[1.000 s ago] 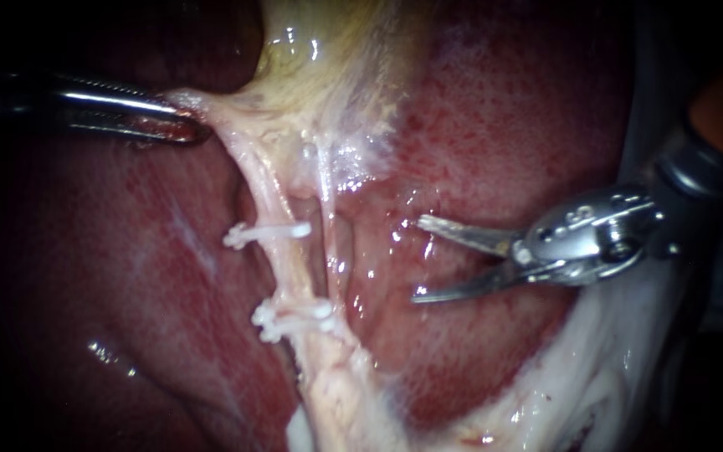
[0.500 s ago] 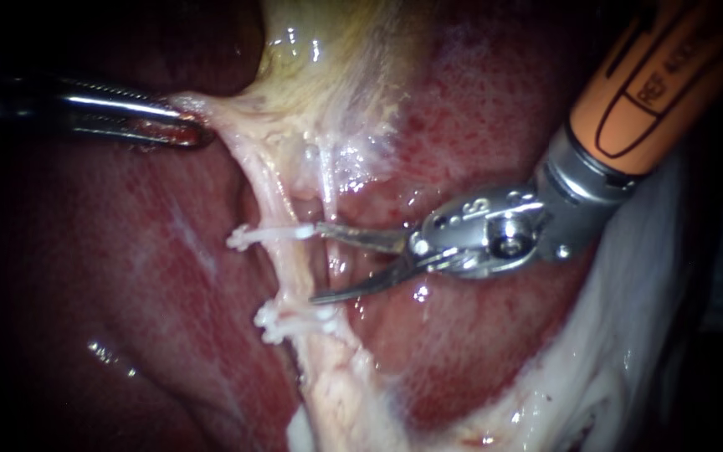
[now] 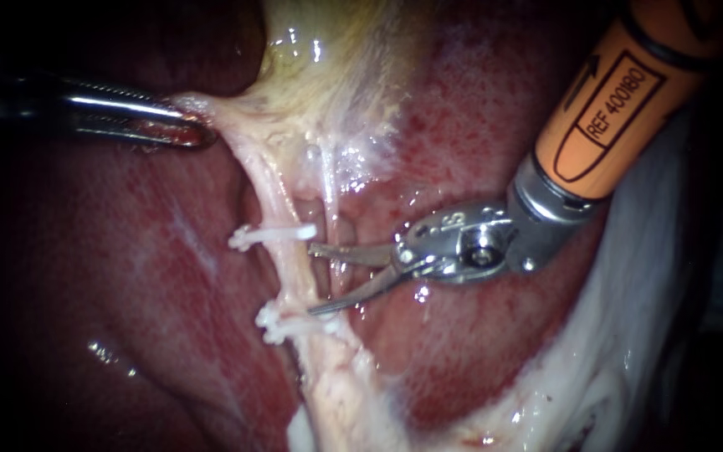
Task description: Go to the cutting position left tube
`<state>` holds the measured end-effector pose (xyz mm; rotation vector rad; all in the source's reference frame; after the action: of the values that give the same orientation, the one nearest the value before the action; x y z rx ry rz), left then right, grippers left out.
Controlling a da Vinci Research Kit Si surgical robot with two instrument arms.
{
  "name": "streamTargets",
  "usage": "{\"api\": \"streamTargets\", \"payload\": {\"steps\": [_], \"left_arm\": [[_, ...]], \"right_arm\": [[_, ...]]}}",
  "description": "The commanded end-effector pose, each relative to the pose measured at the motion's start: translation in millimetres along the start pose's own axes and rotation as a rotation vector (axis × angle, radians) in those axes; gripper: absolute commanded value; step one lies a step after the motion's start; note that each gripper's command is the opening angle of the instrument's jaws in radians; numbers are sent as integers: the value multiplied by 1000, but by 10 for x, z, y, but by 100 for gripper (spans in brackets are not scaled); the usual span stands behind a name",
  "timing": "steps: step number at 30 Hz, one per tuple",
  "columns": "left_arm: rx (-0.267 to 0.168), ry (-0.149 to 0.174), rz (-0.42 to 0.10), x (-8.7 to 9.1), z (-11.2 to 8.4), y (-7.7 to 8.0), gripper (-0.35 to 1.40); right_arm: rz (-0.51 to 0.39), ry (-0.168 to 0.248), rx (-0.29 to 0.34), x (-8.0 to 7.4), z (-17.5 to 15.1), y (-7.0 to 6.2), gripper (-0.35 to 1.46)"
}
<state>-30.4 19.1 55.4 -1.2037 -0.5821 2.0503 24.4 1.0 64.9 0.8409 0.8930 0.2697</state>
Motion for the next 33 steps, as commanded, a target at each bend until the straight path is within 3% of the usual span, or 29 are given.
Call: {"api": "streamTargets", "payload": {"steps": [1, 7, 16, 25, 33], "left_arm": [[0, 0, 0, 0, 0, 0, -35], [0, 0, 0, 0, 0, 0, -35], [0, 0, 0, 0, 0, 0, -35], [0, 0, 0, 0, 1, 0, -35], [0, 0, 0, -1, 1, 0, -35]], "right_arm": [[-5, -1, 3, 0, 2, 2, 142], [-10, -14, 31, 0, 7, 8, 142], [-7, 16, 107, 9, 16, 9, 143], [6, 82, 186, 29, 34, 4, 138], [29, 150, 199, 50, 50, 8, 137]]}}
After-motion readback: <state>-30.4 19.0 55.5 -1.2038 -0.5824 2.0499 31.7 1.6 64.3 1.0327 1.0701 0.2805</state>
